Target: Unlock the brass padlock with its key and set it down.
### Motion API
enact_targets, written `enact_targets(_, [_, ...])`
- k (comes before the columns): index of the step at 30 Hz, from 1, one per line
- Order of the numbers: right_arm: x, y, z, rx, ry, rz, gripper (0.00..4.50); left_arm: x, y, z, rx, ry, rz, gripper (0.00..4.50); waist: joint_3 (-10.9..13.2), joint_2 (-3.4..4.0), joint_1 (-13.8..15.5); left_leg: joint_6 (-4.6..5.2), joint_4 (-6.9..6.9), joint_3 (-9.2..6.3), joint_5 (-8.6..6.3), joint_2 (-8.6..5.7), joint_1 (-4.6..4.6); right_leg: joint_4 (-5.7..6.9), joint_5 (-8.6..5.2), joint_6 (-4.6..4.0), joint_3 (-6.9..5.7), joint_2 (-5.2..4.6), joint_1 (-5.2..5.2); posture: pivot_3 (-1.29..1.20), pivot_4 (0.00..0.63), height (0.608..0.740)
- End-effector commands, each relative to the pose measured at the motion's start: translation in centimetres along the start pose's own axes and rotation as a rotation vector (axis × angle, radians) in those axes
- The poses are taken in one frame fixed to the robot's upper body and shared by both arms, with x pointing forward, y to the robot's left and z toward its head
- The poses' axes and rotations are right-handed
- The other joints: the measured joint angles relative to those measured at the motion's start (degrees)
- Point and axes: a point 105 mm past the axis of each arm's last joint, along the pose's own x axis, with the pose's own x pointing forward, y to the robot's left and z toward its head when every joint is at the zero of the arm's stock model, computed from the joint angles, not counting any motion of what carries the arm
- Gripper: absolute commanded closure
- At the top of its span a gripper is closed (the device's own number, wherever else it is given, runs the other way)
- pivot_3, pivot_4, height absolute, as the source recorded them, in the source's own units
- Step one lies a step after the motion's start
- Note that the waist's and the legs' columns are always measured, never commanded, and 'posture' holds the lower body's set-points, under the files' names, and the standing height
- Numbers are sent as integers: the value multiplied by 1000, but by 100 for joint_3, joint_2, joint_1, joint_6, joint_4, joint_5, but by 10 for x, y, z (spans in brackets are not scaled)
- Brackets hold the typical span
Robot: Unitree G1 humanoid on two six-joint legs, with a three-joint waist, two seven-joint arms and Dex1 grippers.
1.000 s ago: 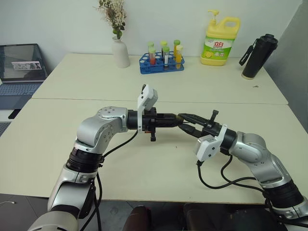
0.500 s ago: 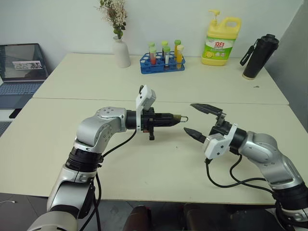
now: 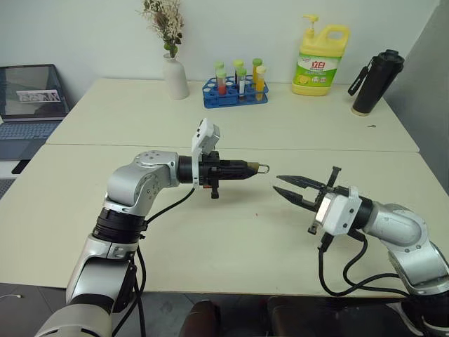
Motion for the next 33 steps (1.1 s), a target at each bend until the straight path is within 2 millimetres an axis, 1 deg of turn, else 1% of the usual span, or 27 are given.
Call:
enact_targets(1, [7,-5,11,30,-42,7,4500,-4,-9,14,56,-22,-51,4333,0,0,1,0,0,-1,0,0,-1,-1,0,0,-1,0,0,0,150,740])
enact_targets(9, [16,-7,6,83,-28,11,4500,-4,-17,18,81,-23,-87,4333,0,0,5,1,0,-2,0,0,-2,-2,0,0,-2,-1,0,0,150,740])
enact_targets(15, [14,-13,0,80,-10,-2,4500,-4,-24,20,101,-22,-103,4333,0,0,4,2,0,-2,-1,0,-2,-2,0,0,-2,-1,-1,0,150,740])
enact_targets(20, [11,-17,-3,89,0,-8,4500,-7,-30,16,113,-2,-124,4333,0,0,-2,2,0,-1,-1,0,-2,-2,0,0,-1,0,-1,0,150,740])
enact_targets(30, [11,-13,-4,70,3,60,4500,-10,-34,13,116,13,-142,4333,0,0,4,5,0,-2,-2,0,-2,-2,0,0,-2,0,-1,0,150,740])
enact_targets(33, [12,-4,-3,82,-10,109,4500,-9,-34,14,100,-3,-148,4333,0,0,4,5,0,-2,-3,0,-2,-2,0,0,-2,0,-1,0,150,740])
